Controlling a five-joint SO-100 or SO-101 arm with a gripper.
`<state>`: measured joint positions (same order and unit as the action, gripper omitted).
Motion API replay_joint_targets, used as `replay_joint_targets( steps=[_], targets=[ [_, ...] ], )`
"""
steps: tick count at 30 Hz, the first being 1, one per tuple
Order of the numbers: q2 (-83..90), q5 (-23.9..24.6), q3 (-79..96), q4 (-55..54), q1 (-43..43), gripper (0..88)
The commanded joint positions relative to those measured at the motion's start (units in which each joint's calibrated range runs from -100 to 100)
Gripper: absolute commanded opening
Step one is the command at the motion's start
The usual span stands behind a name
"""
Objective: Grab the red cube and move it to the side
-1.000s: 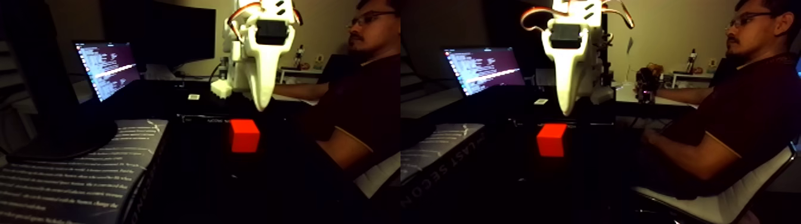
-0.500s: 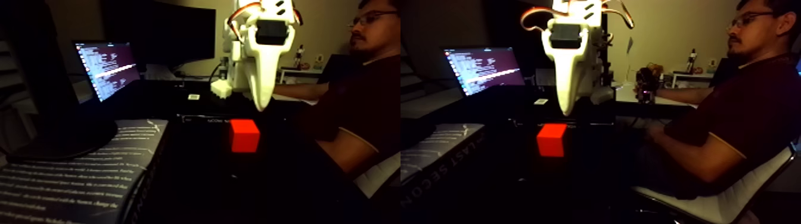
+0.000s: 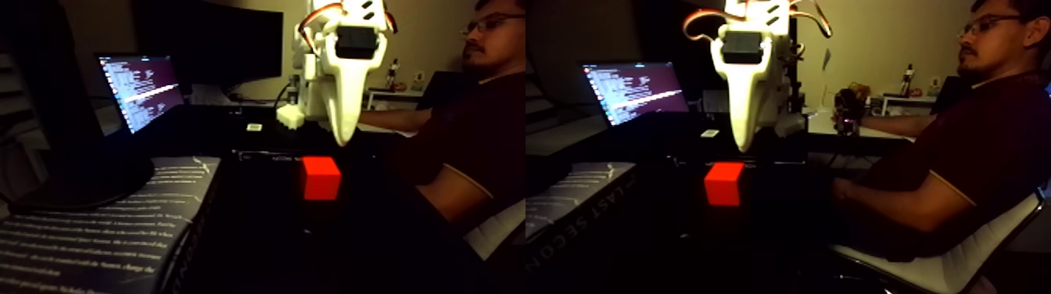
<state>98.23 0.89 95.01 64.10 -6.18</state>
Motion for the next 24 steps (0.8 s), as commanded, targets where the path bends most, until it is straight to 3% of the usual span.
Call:
replay_joint_targets(
  steps=[1, 24],
  targets=[
    [0.0, -0.3, -0.2, 0.2, 0.0, 0.5],
    [0.0, -0.3, -0.2, 0.2, 0.3, 0.5]
  ],
)
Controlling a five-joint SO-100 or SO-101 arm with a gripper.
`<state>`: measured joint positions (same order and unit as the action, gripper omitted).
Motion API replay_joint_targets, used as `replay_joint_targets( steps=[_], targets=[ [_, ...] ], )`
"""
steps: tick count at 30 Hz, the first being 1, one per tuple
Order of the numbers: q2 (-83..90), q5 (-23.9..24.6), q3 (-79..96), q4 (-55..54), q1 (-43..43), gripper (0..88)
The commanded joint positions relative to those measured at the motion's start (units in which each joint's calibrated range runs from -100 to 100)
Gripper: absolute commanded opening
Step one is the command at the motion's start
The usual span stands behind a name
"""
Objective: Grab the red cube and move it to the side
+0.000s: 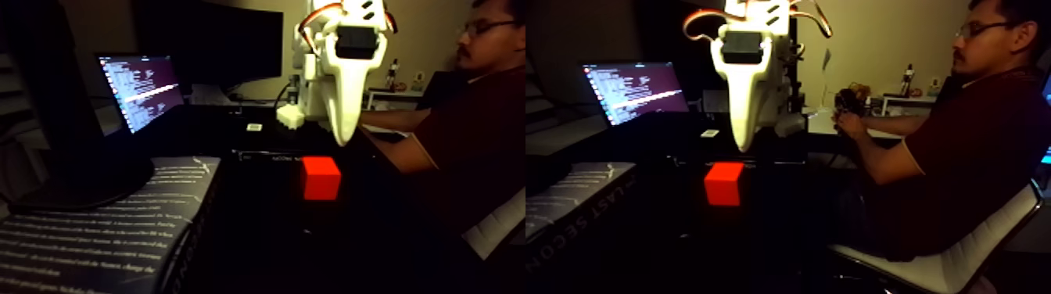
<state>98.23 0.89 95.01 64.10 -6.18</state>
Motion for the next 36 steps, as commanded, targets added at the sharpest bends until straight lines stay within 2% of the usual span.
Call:
replay_joint_targets(
  steps=[1, 22, 32, 36],
  targets=[
    [0.0, -0.3, -0.2, 0.2, 0.3, 0.5],
    [-1.1, -0.4, -1.2, -0.5, 0.3, 0.5],
    [-17.3, -5.5, -14.7, -0.6, 0.3, 0.5],
    [-23.9, -10.8, -20.1, -0.7, -0.1, 0.5]
  ],
)
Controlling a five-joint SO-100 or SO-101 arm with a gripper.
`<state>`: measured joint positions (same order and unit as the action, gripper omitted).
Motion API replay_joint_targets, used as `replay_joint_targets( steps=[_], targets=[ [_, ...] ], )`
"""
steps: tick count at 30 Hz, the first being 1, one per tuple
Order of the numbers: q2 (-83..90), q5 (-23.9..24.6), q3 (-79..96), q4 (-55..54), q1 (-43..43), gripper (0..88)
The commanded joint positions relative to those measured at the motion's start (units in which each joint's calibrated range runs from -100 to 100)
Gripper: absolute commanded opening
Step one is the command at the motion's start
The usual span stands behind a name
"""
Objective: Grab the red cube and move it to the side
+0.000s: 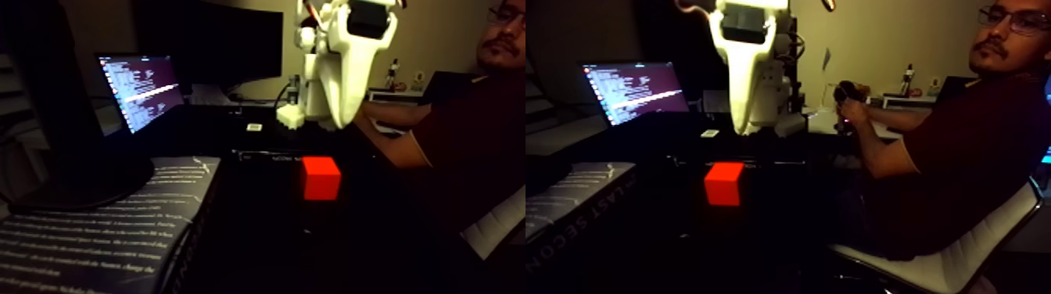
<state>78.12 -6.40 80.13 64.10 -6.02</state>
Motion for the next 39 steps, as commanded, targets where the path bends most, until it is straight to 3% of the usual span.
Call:
replay_joint_targets(
  steps=[1, 13, 22, 27, 32, 39],
  targets=[
    [-5.5, -5.4, -6.5, -0.7, -0.1, 0.5],
    [-29.3, -26.2, -18.3, 0.3, 4.1, 0.5],
    [-44.1, -32.4, -23.4, 0.9, 7.4, 0.5],
    [-46.5, -35.4, -31.6, 8.8, 7.4, 0.6],
    [-49.3, -37.4, -40.1, 17.2, 7.4, 9.7],
    [-52.7, -39.9, -38.5, 19.4, 7.4, 16.0]
  ],
)
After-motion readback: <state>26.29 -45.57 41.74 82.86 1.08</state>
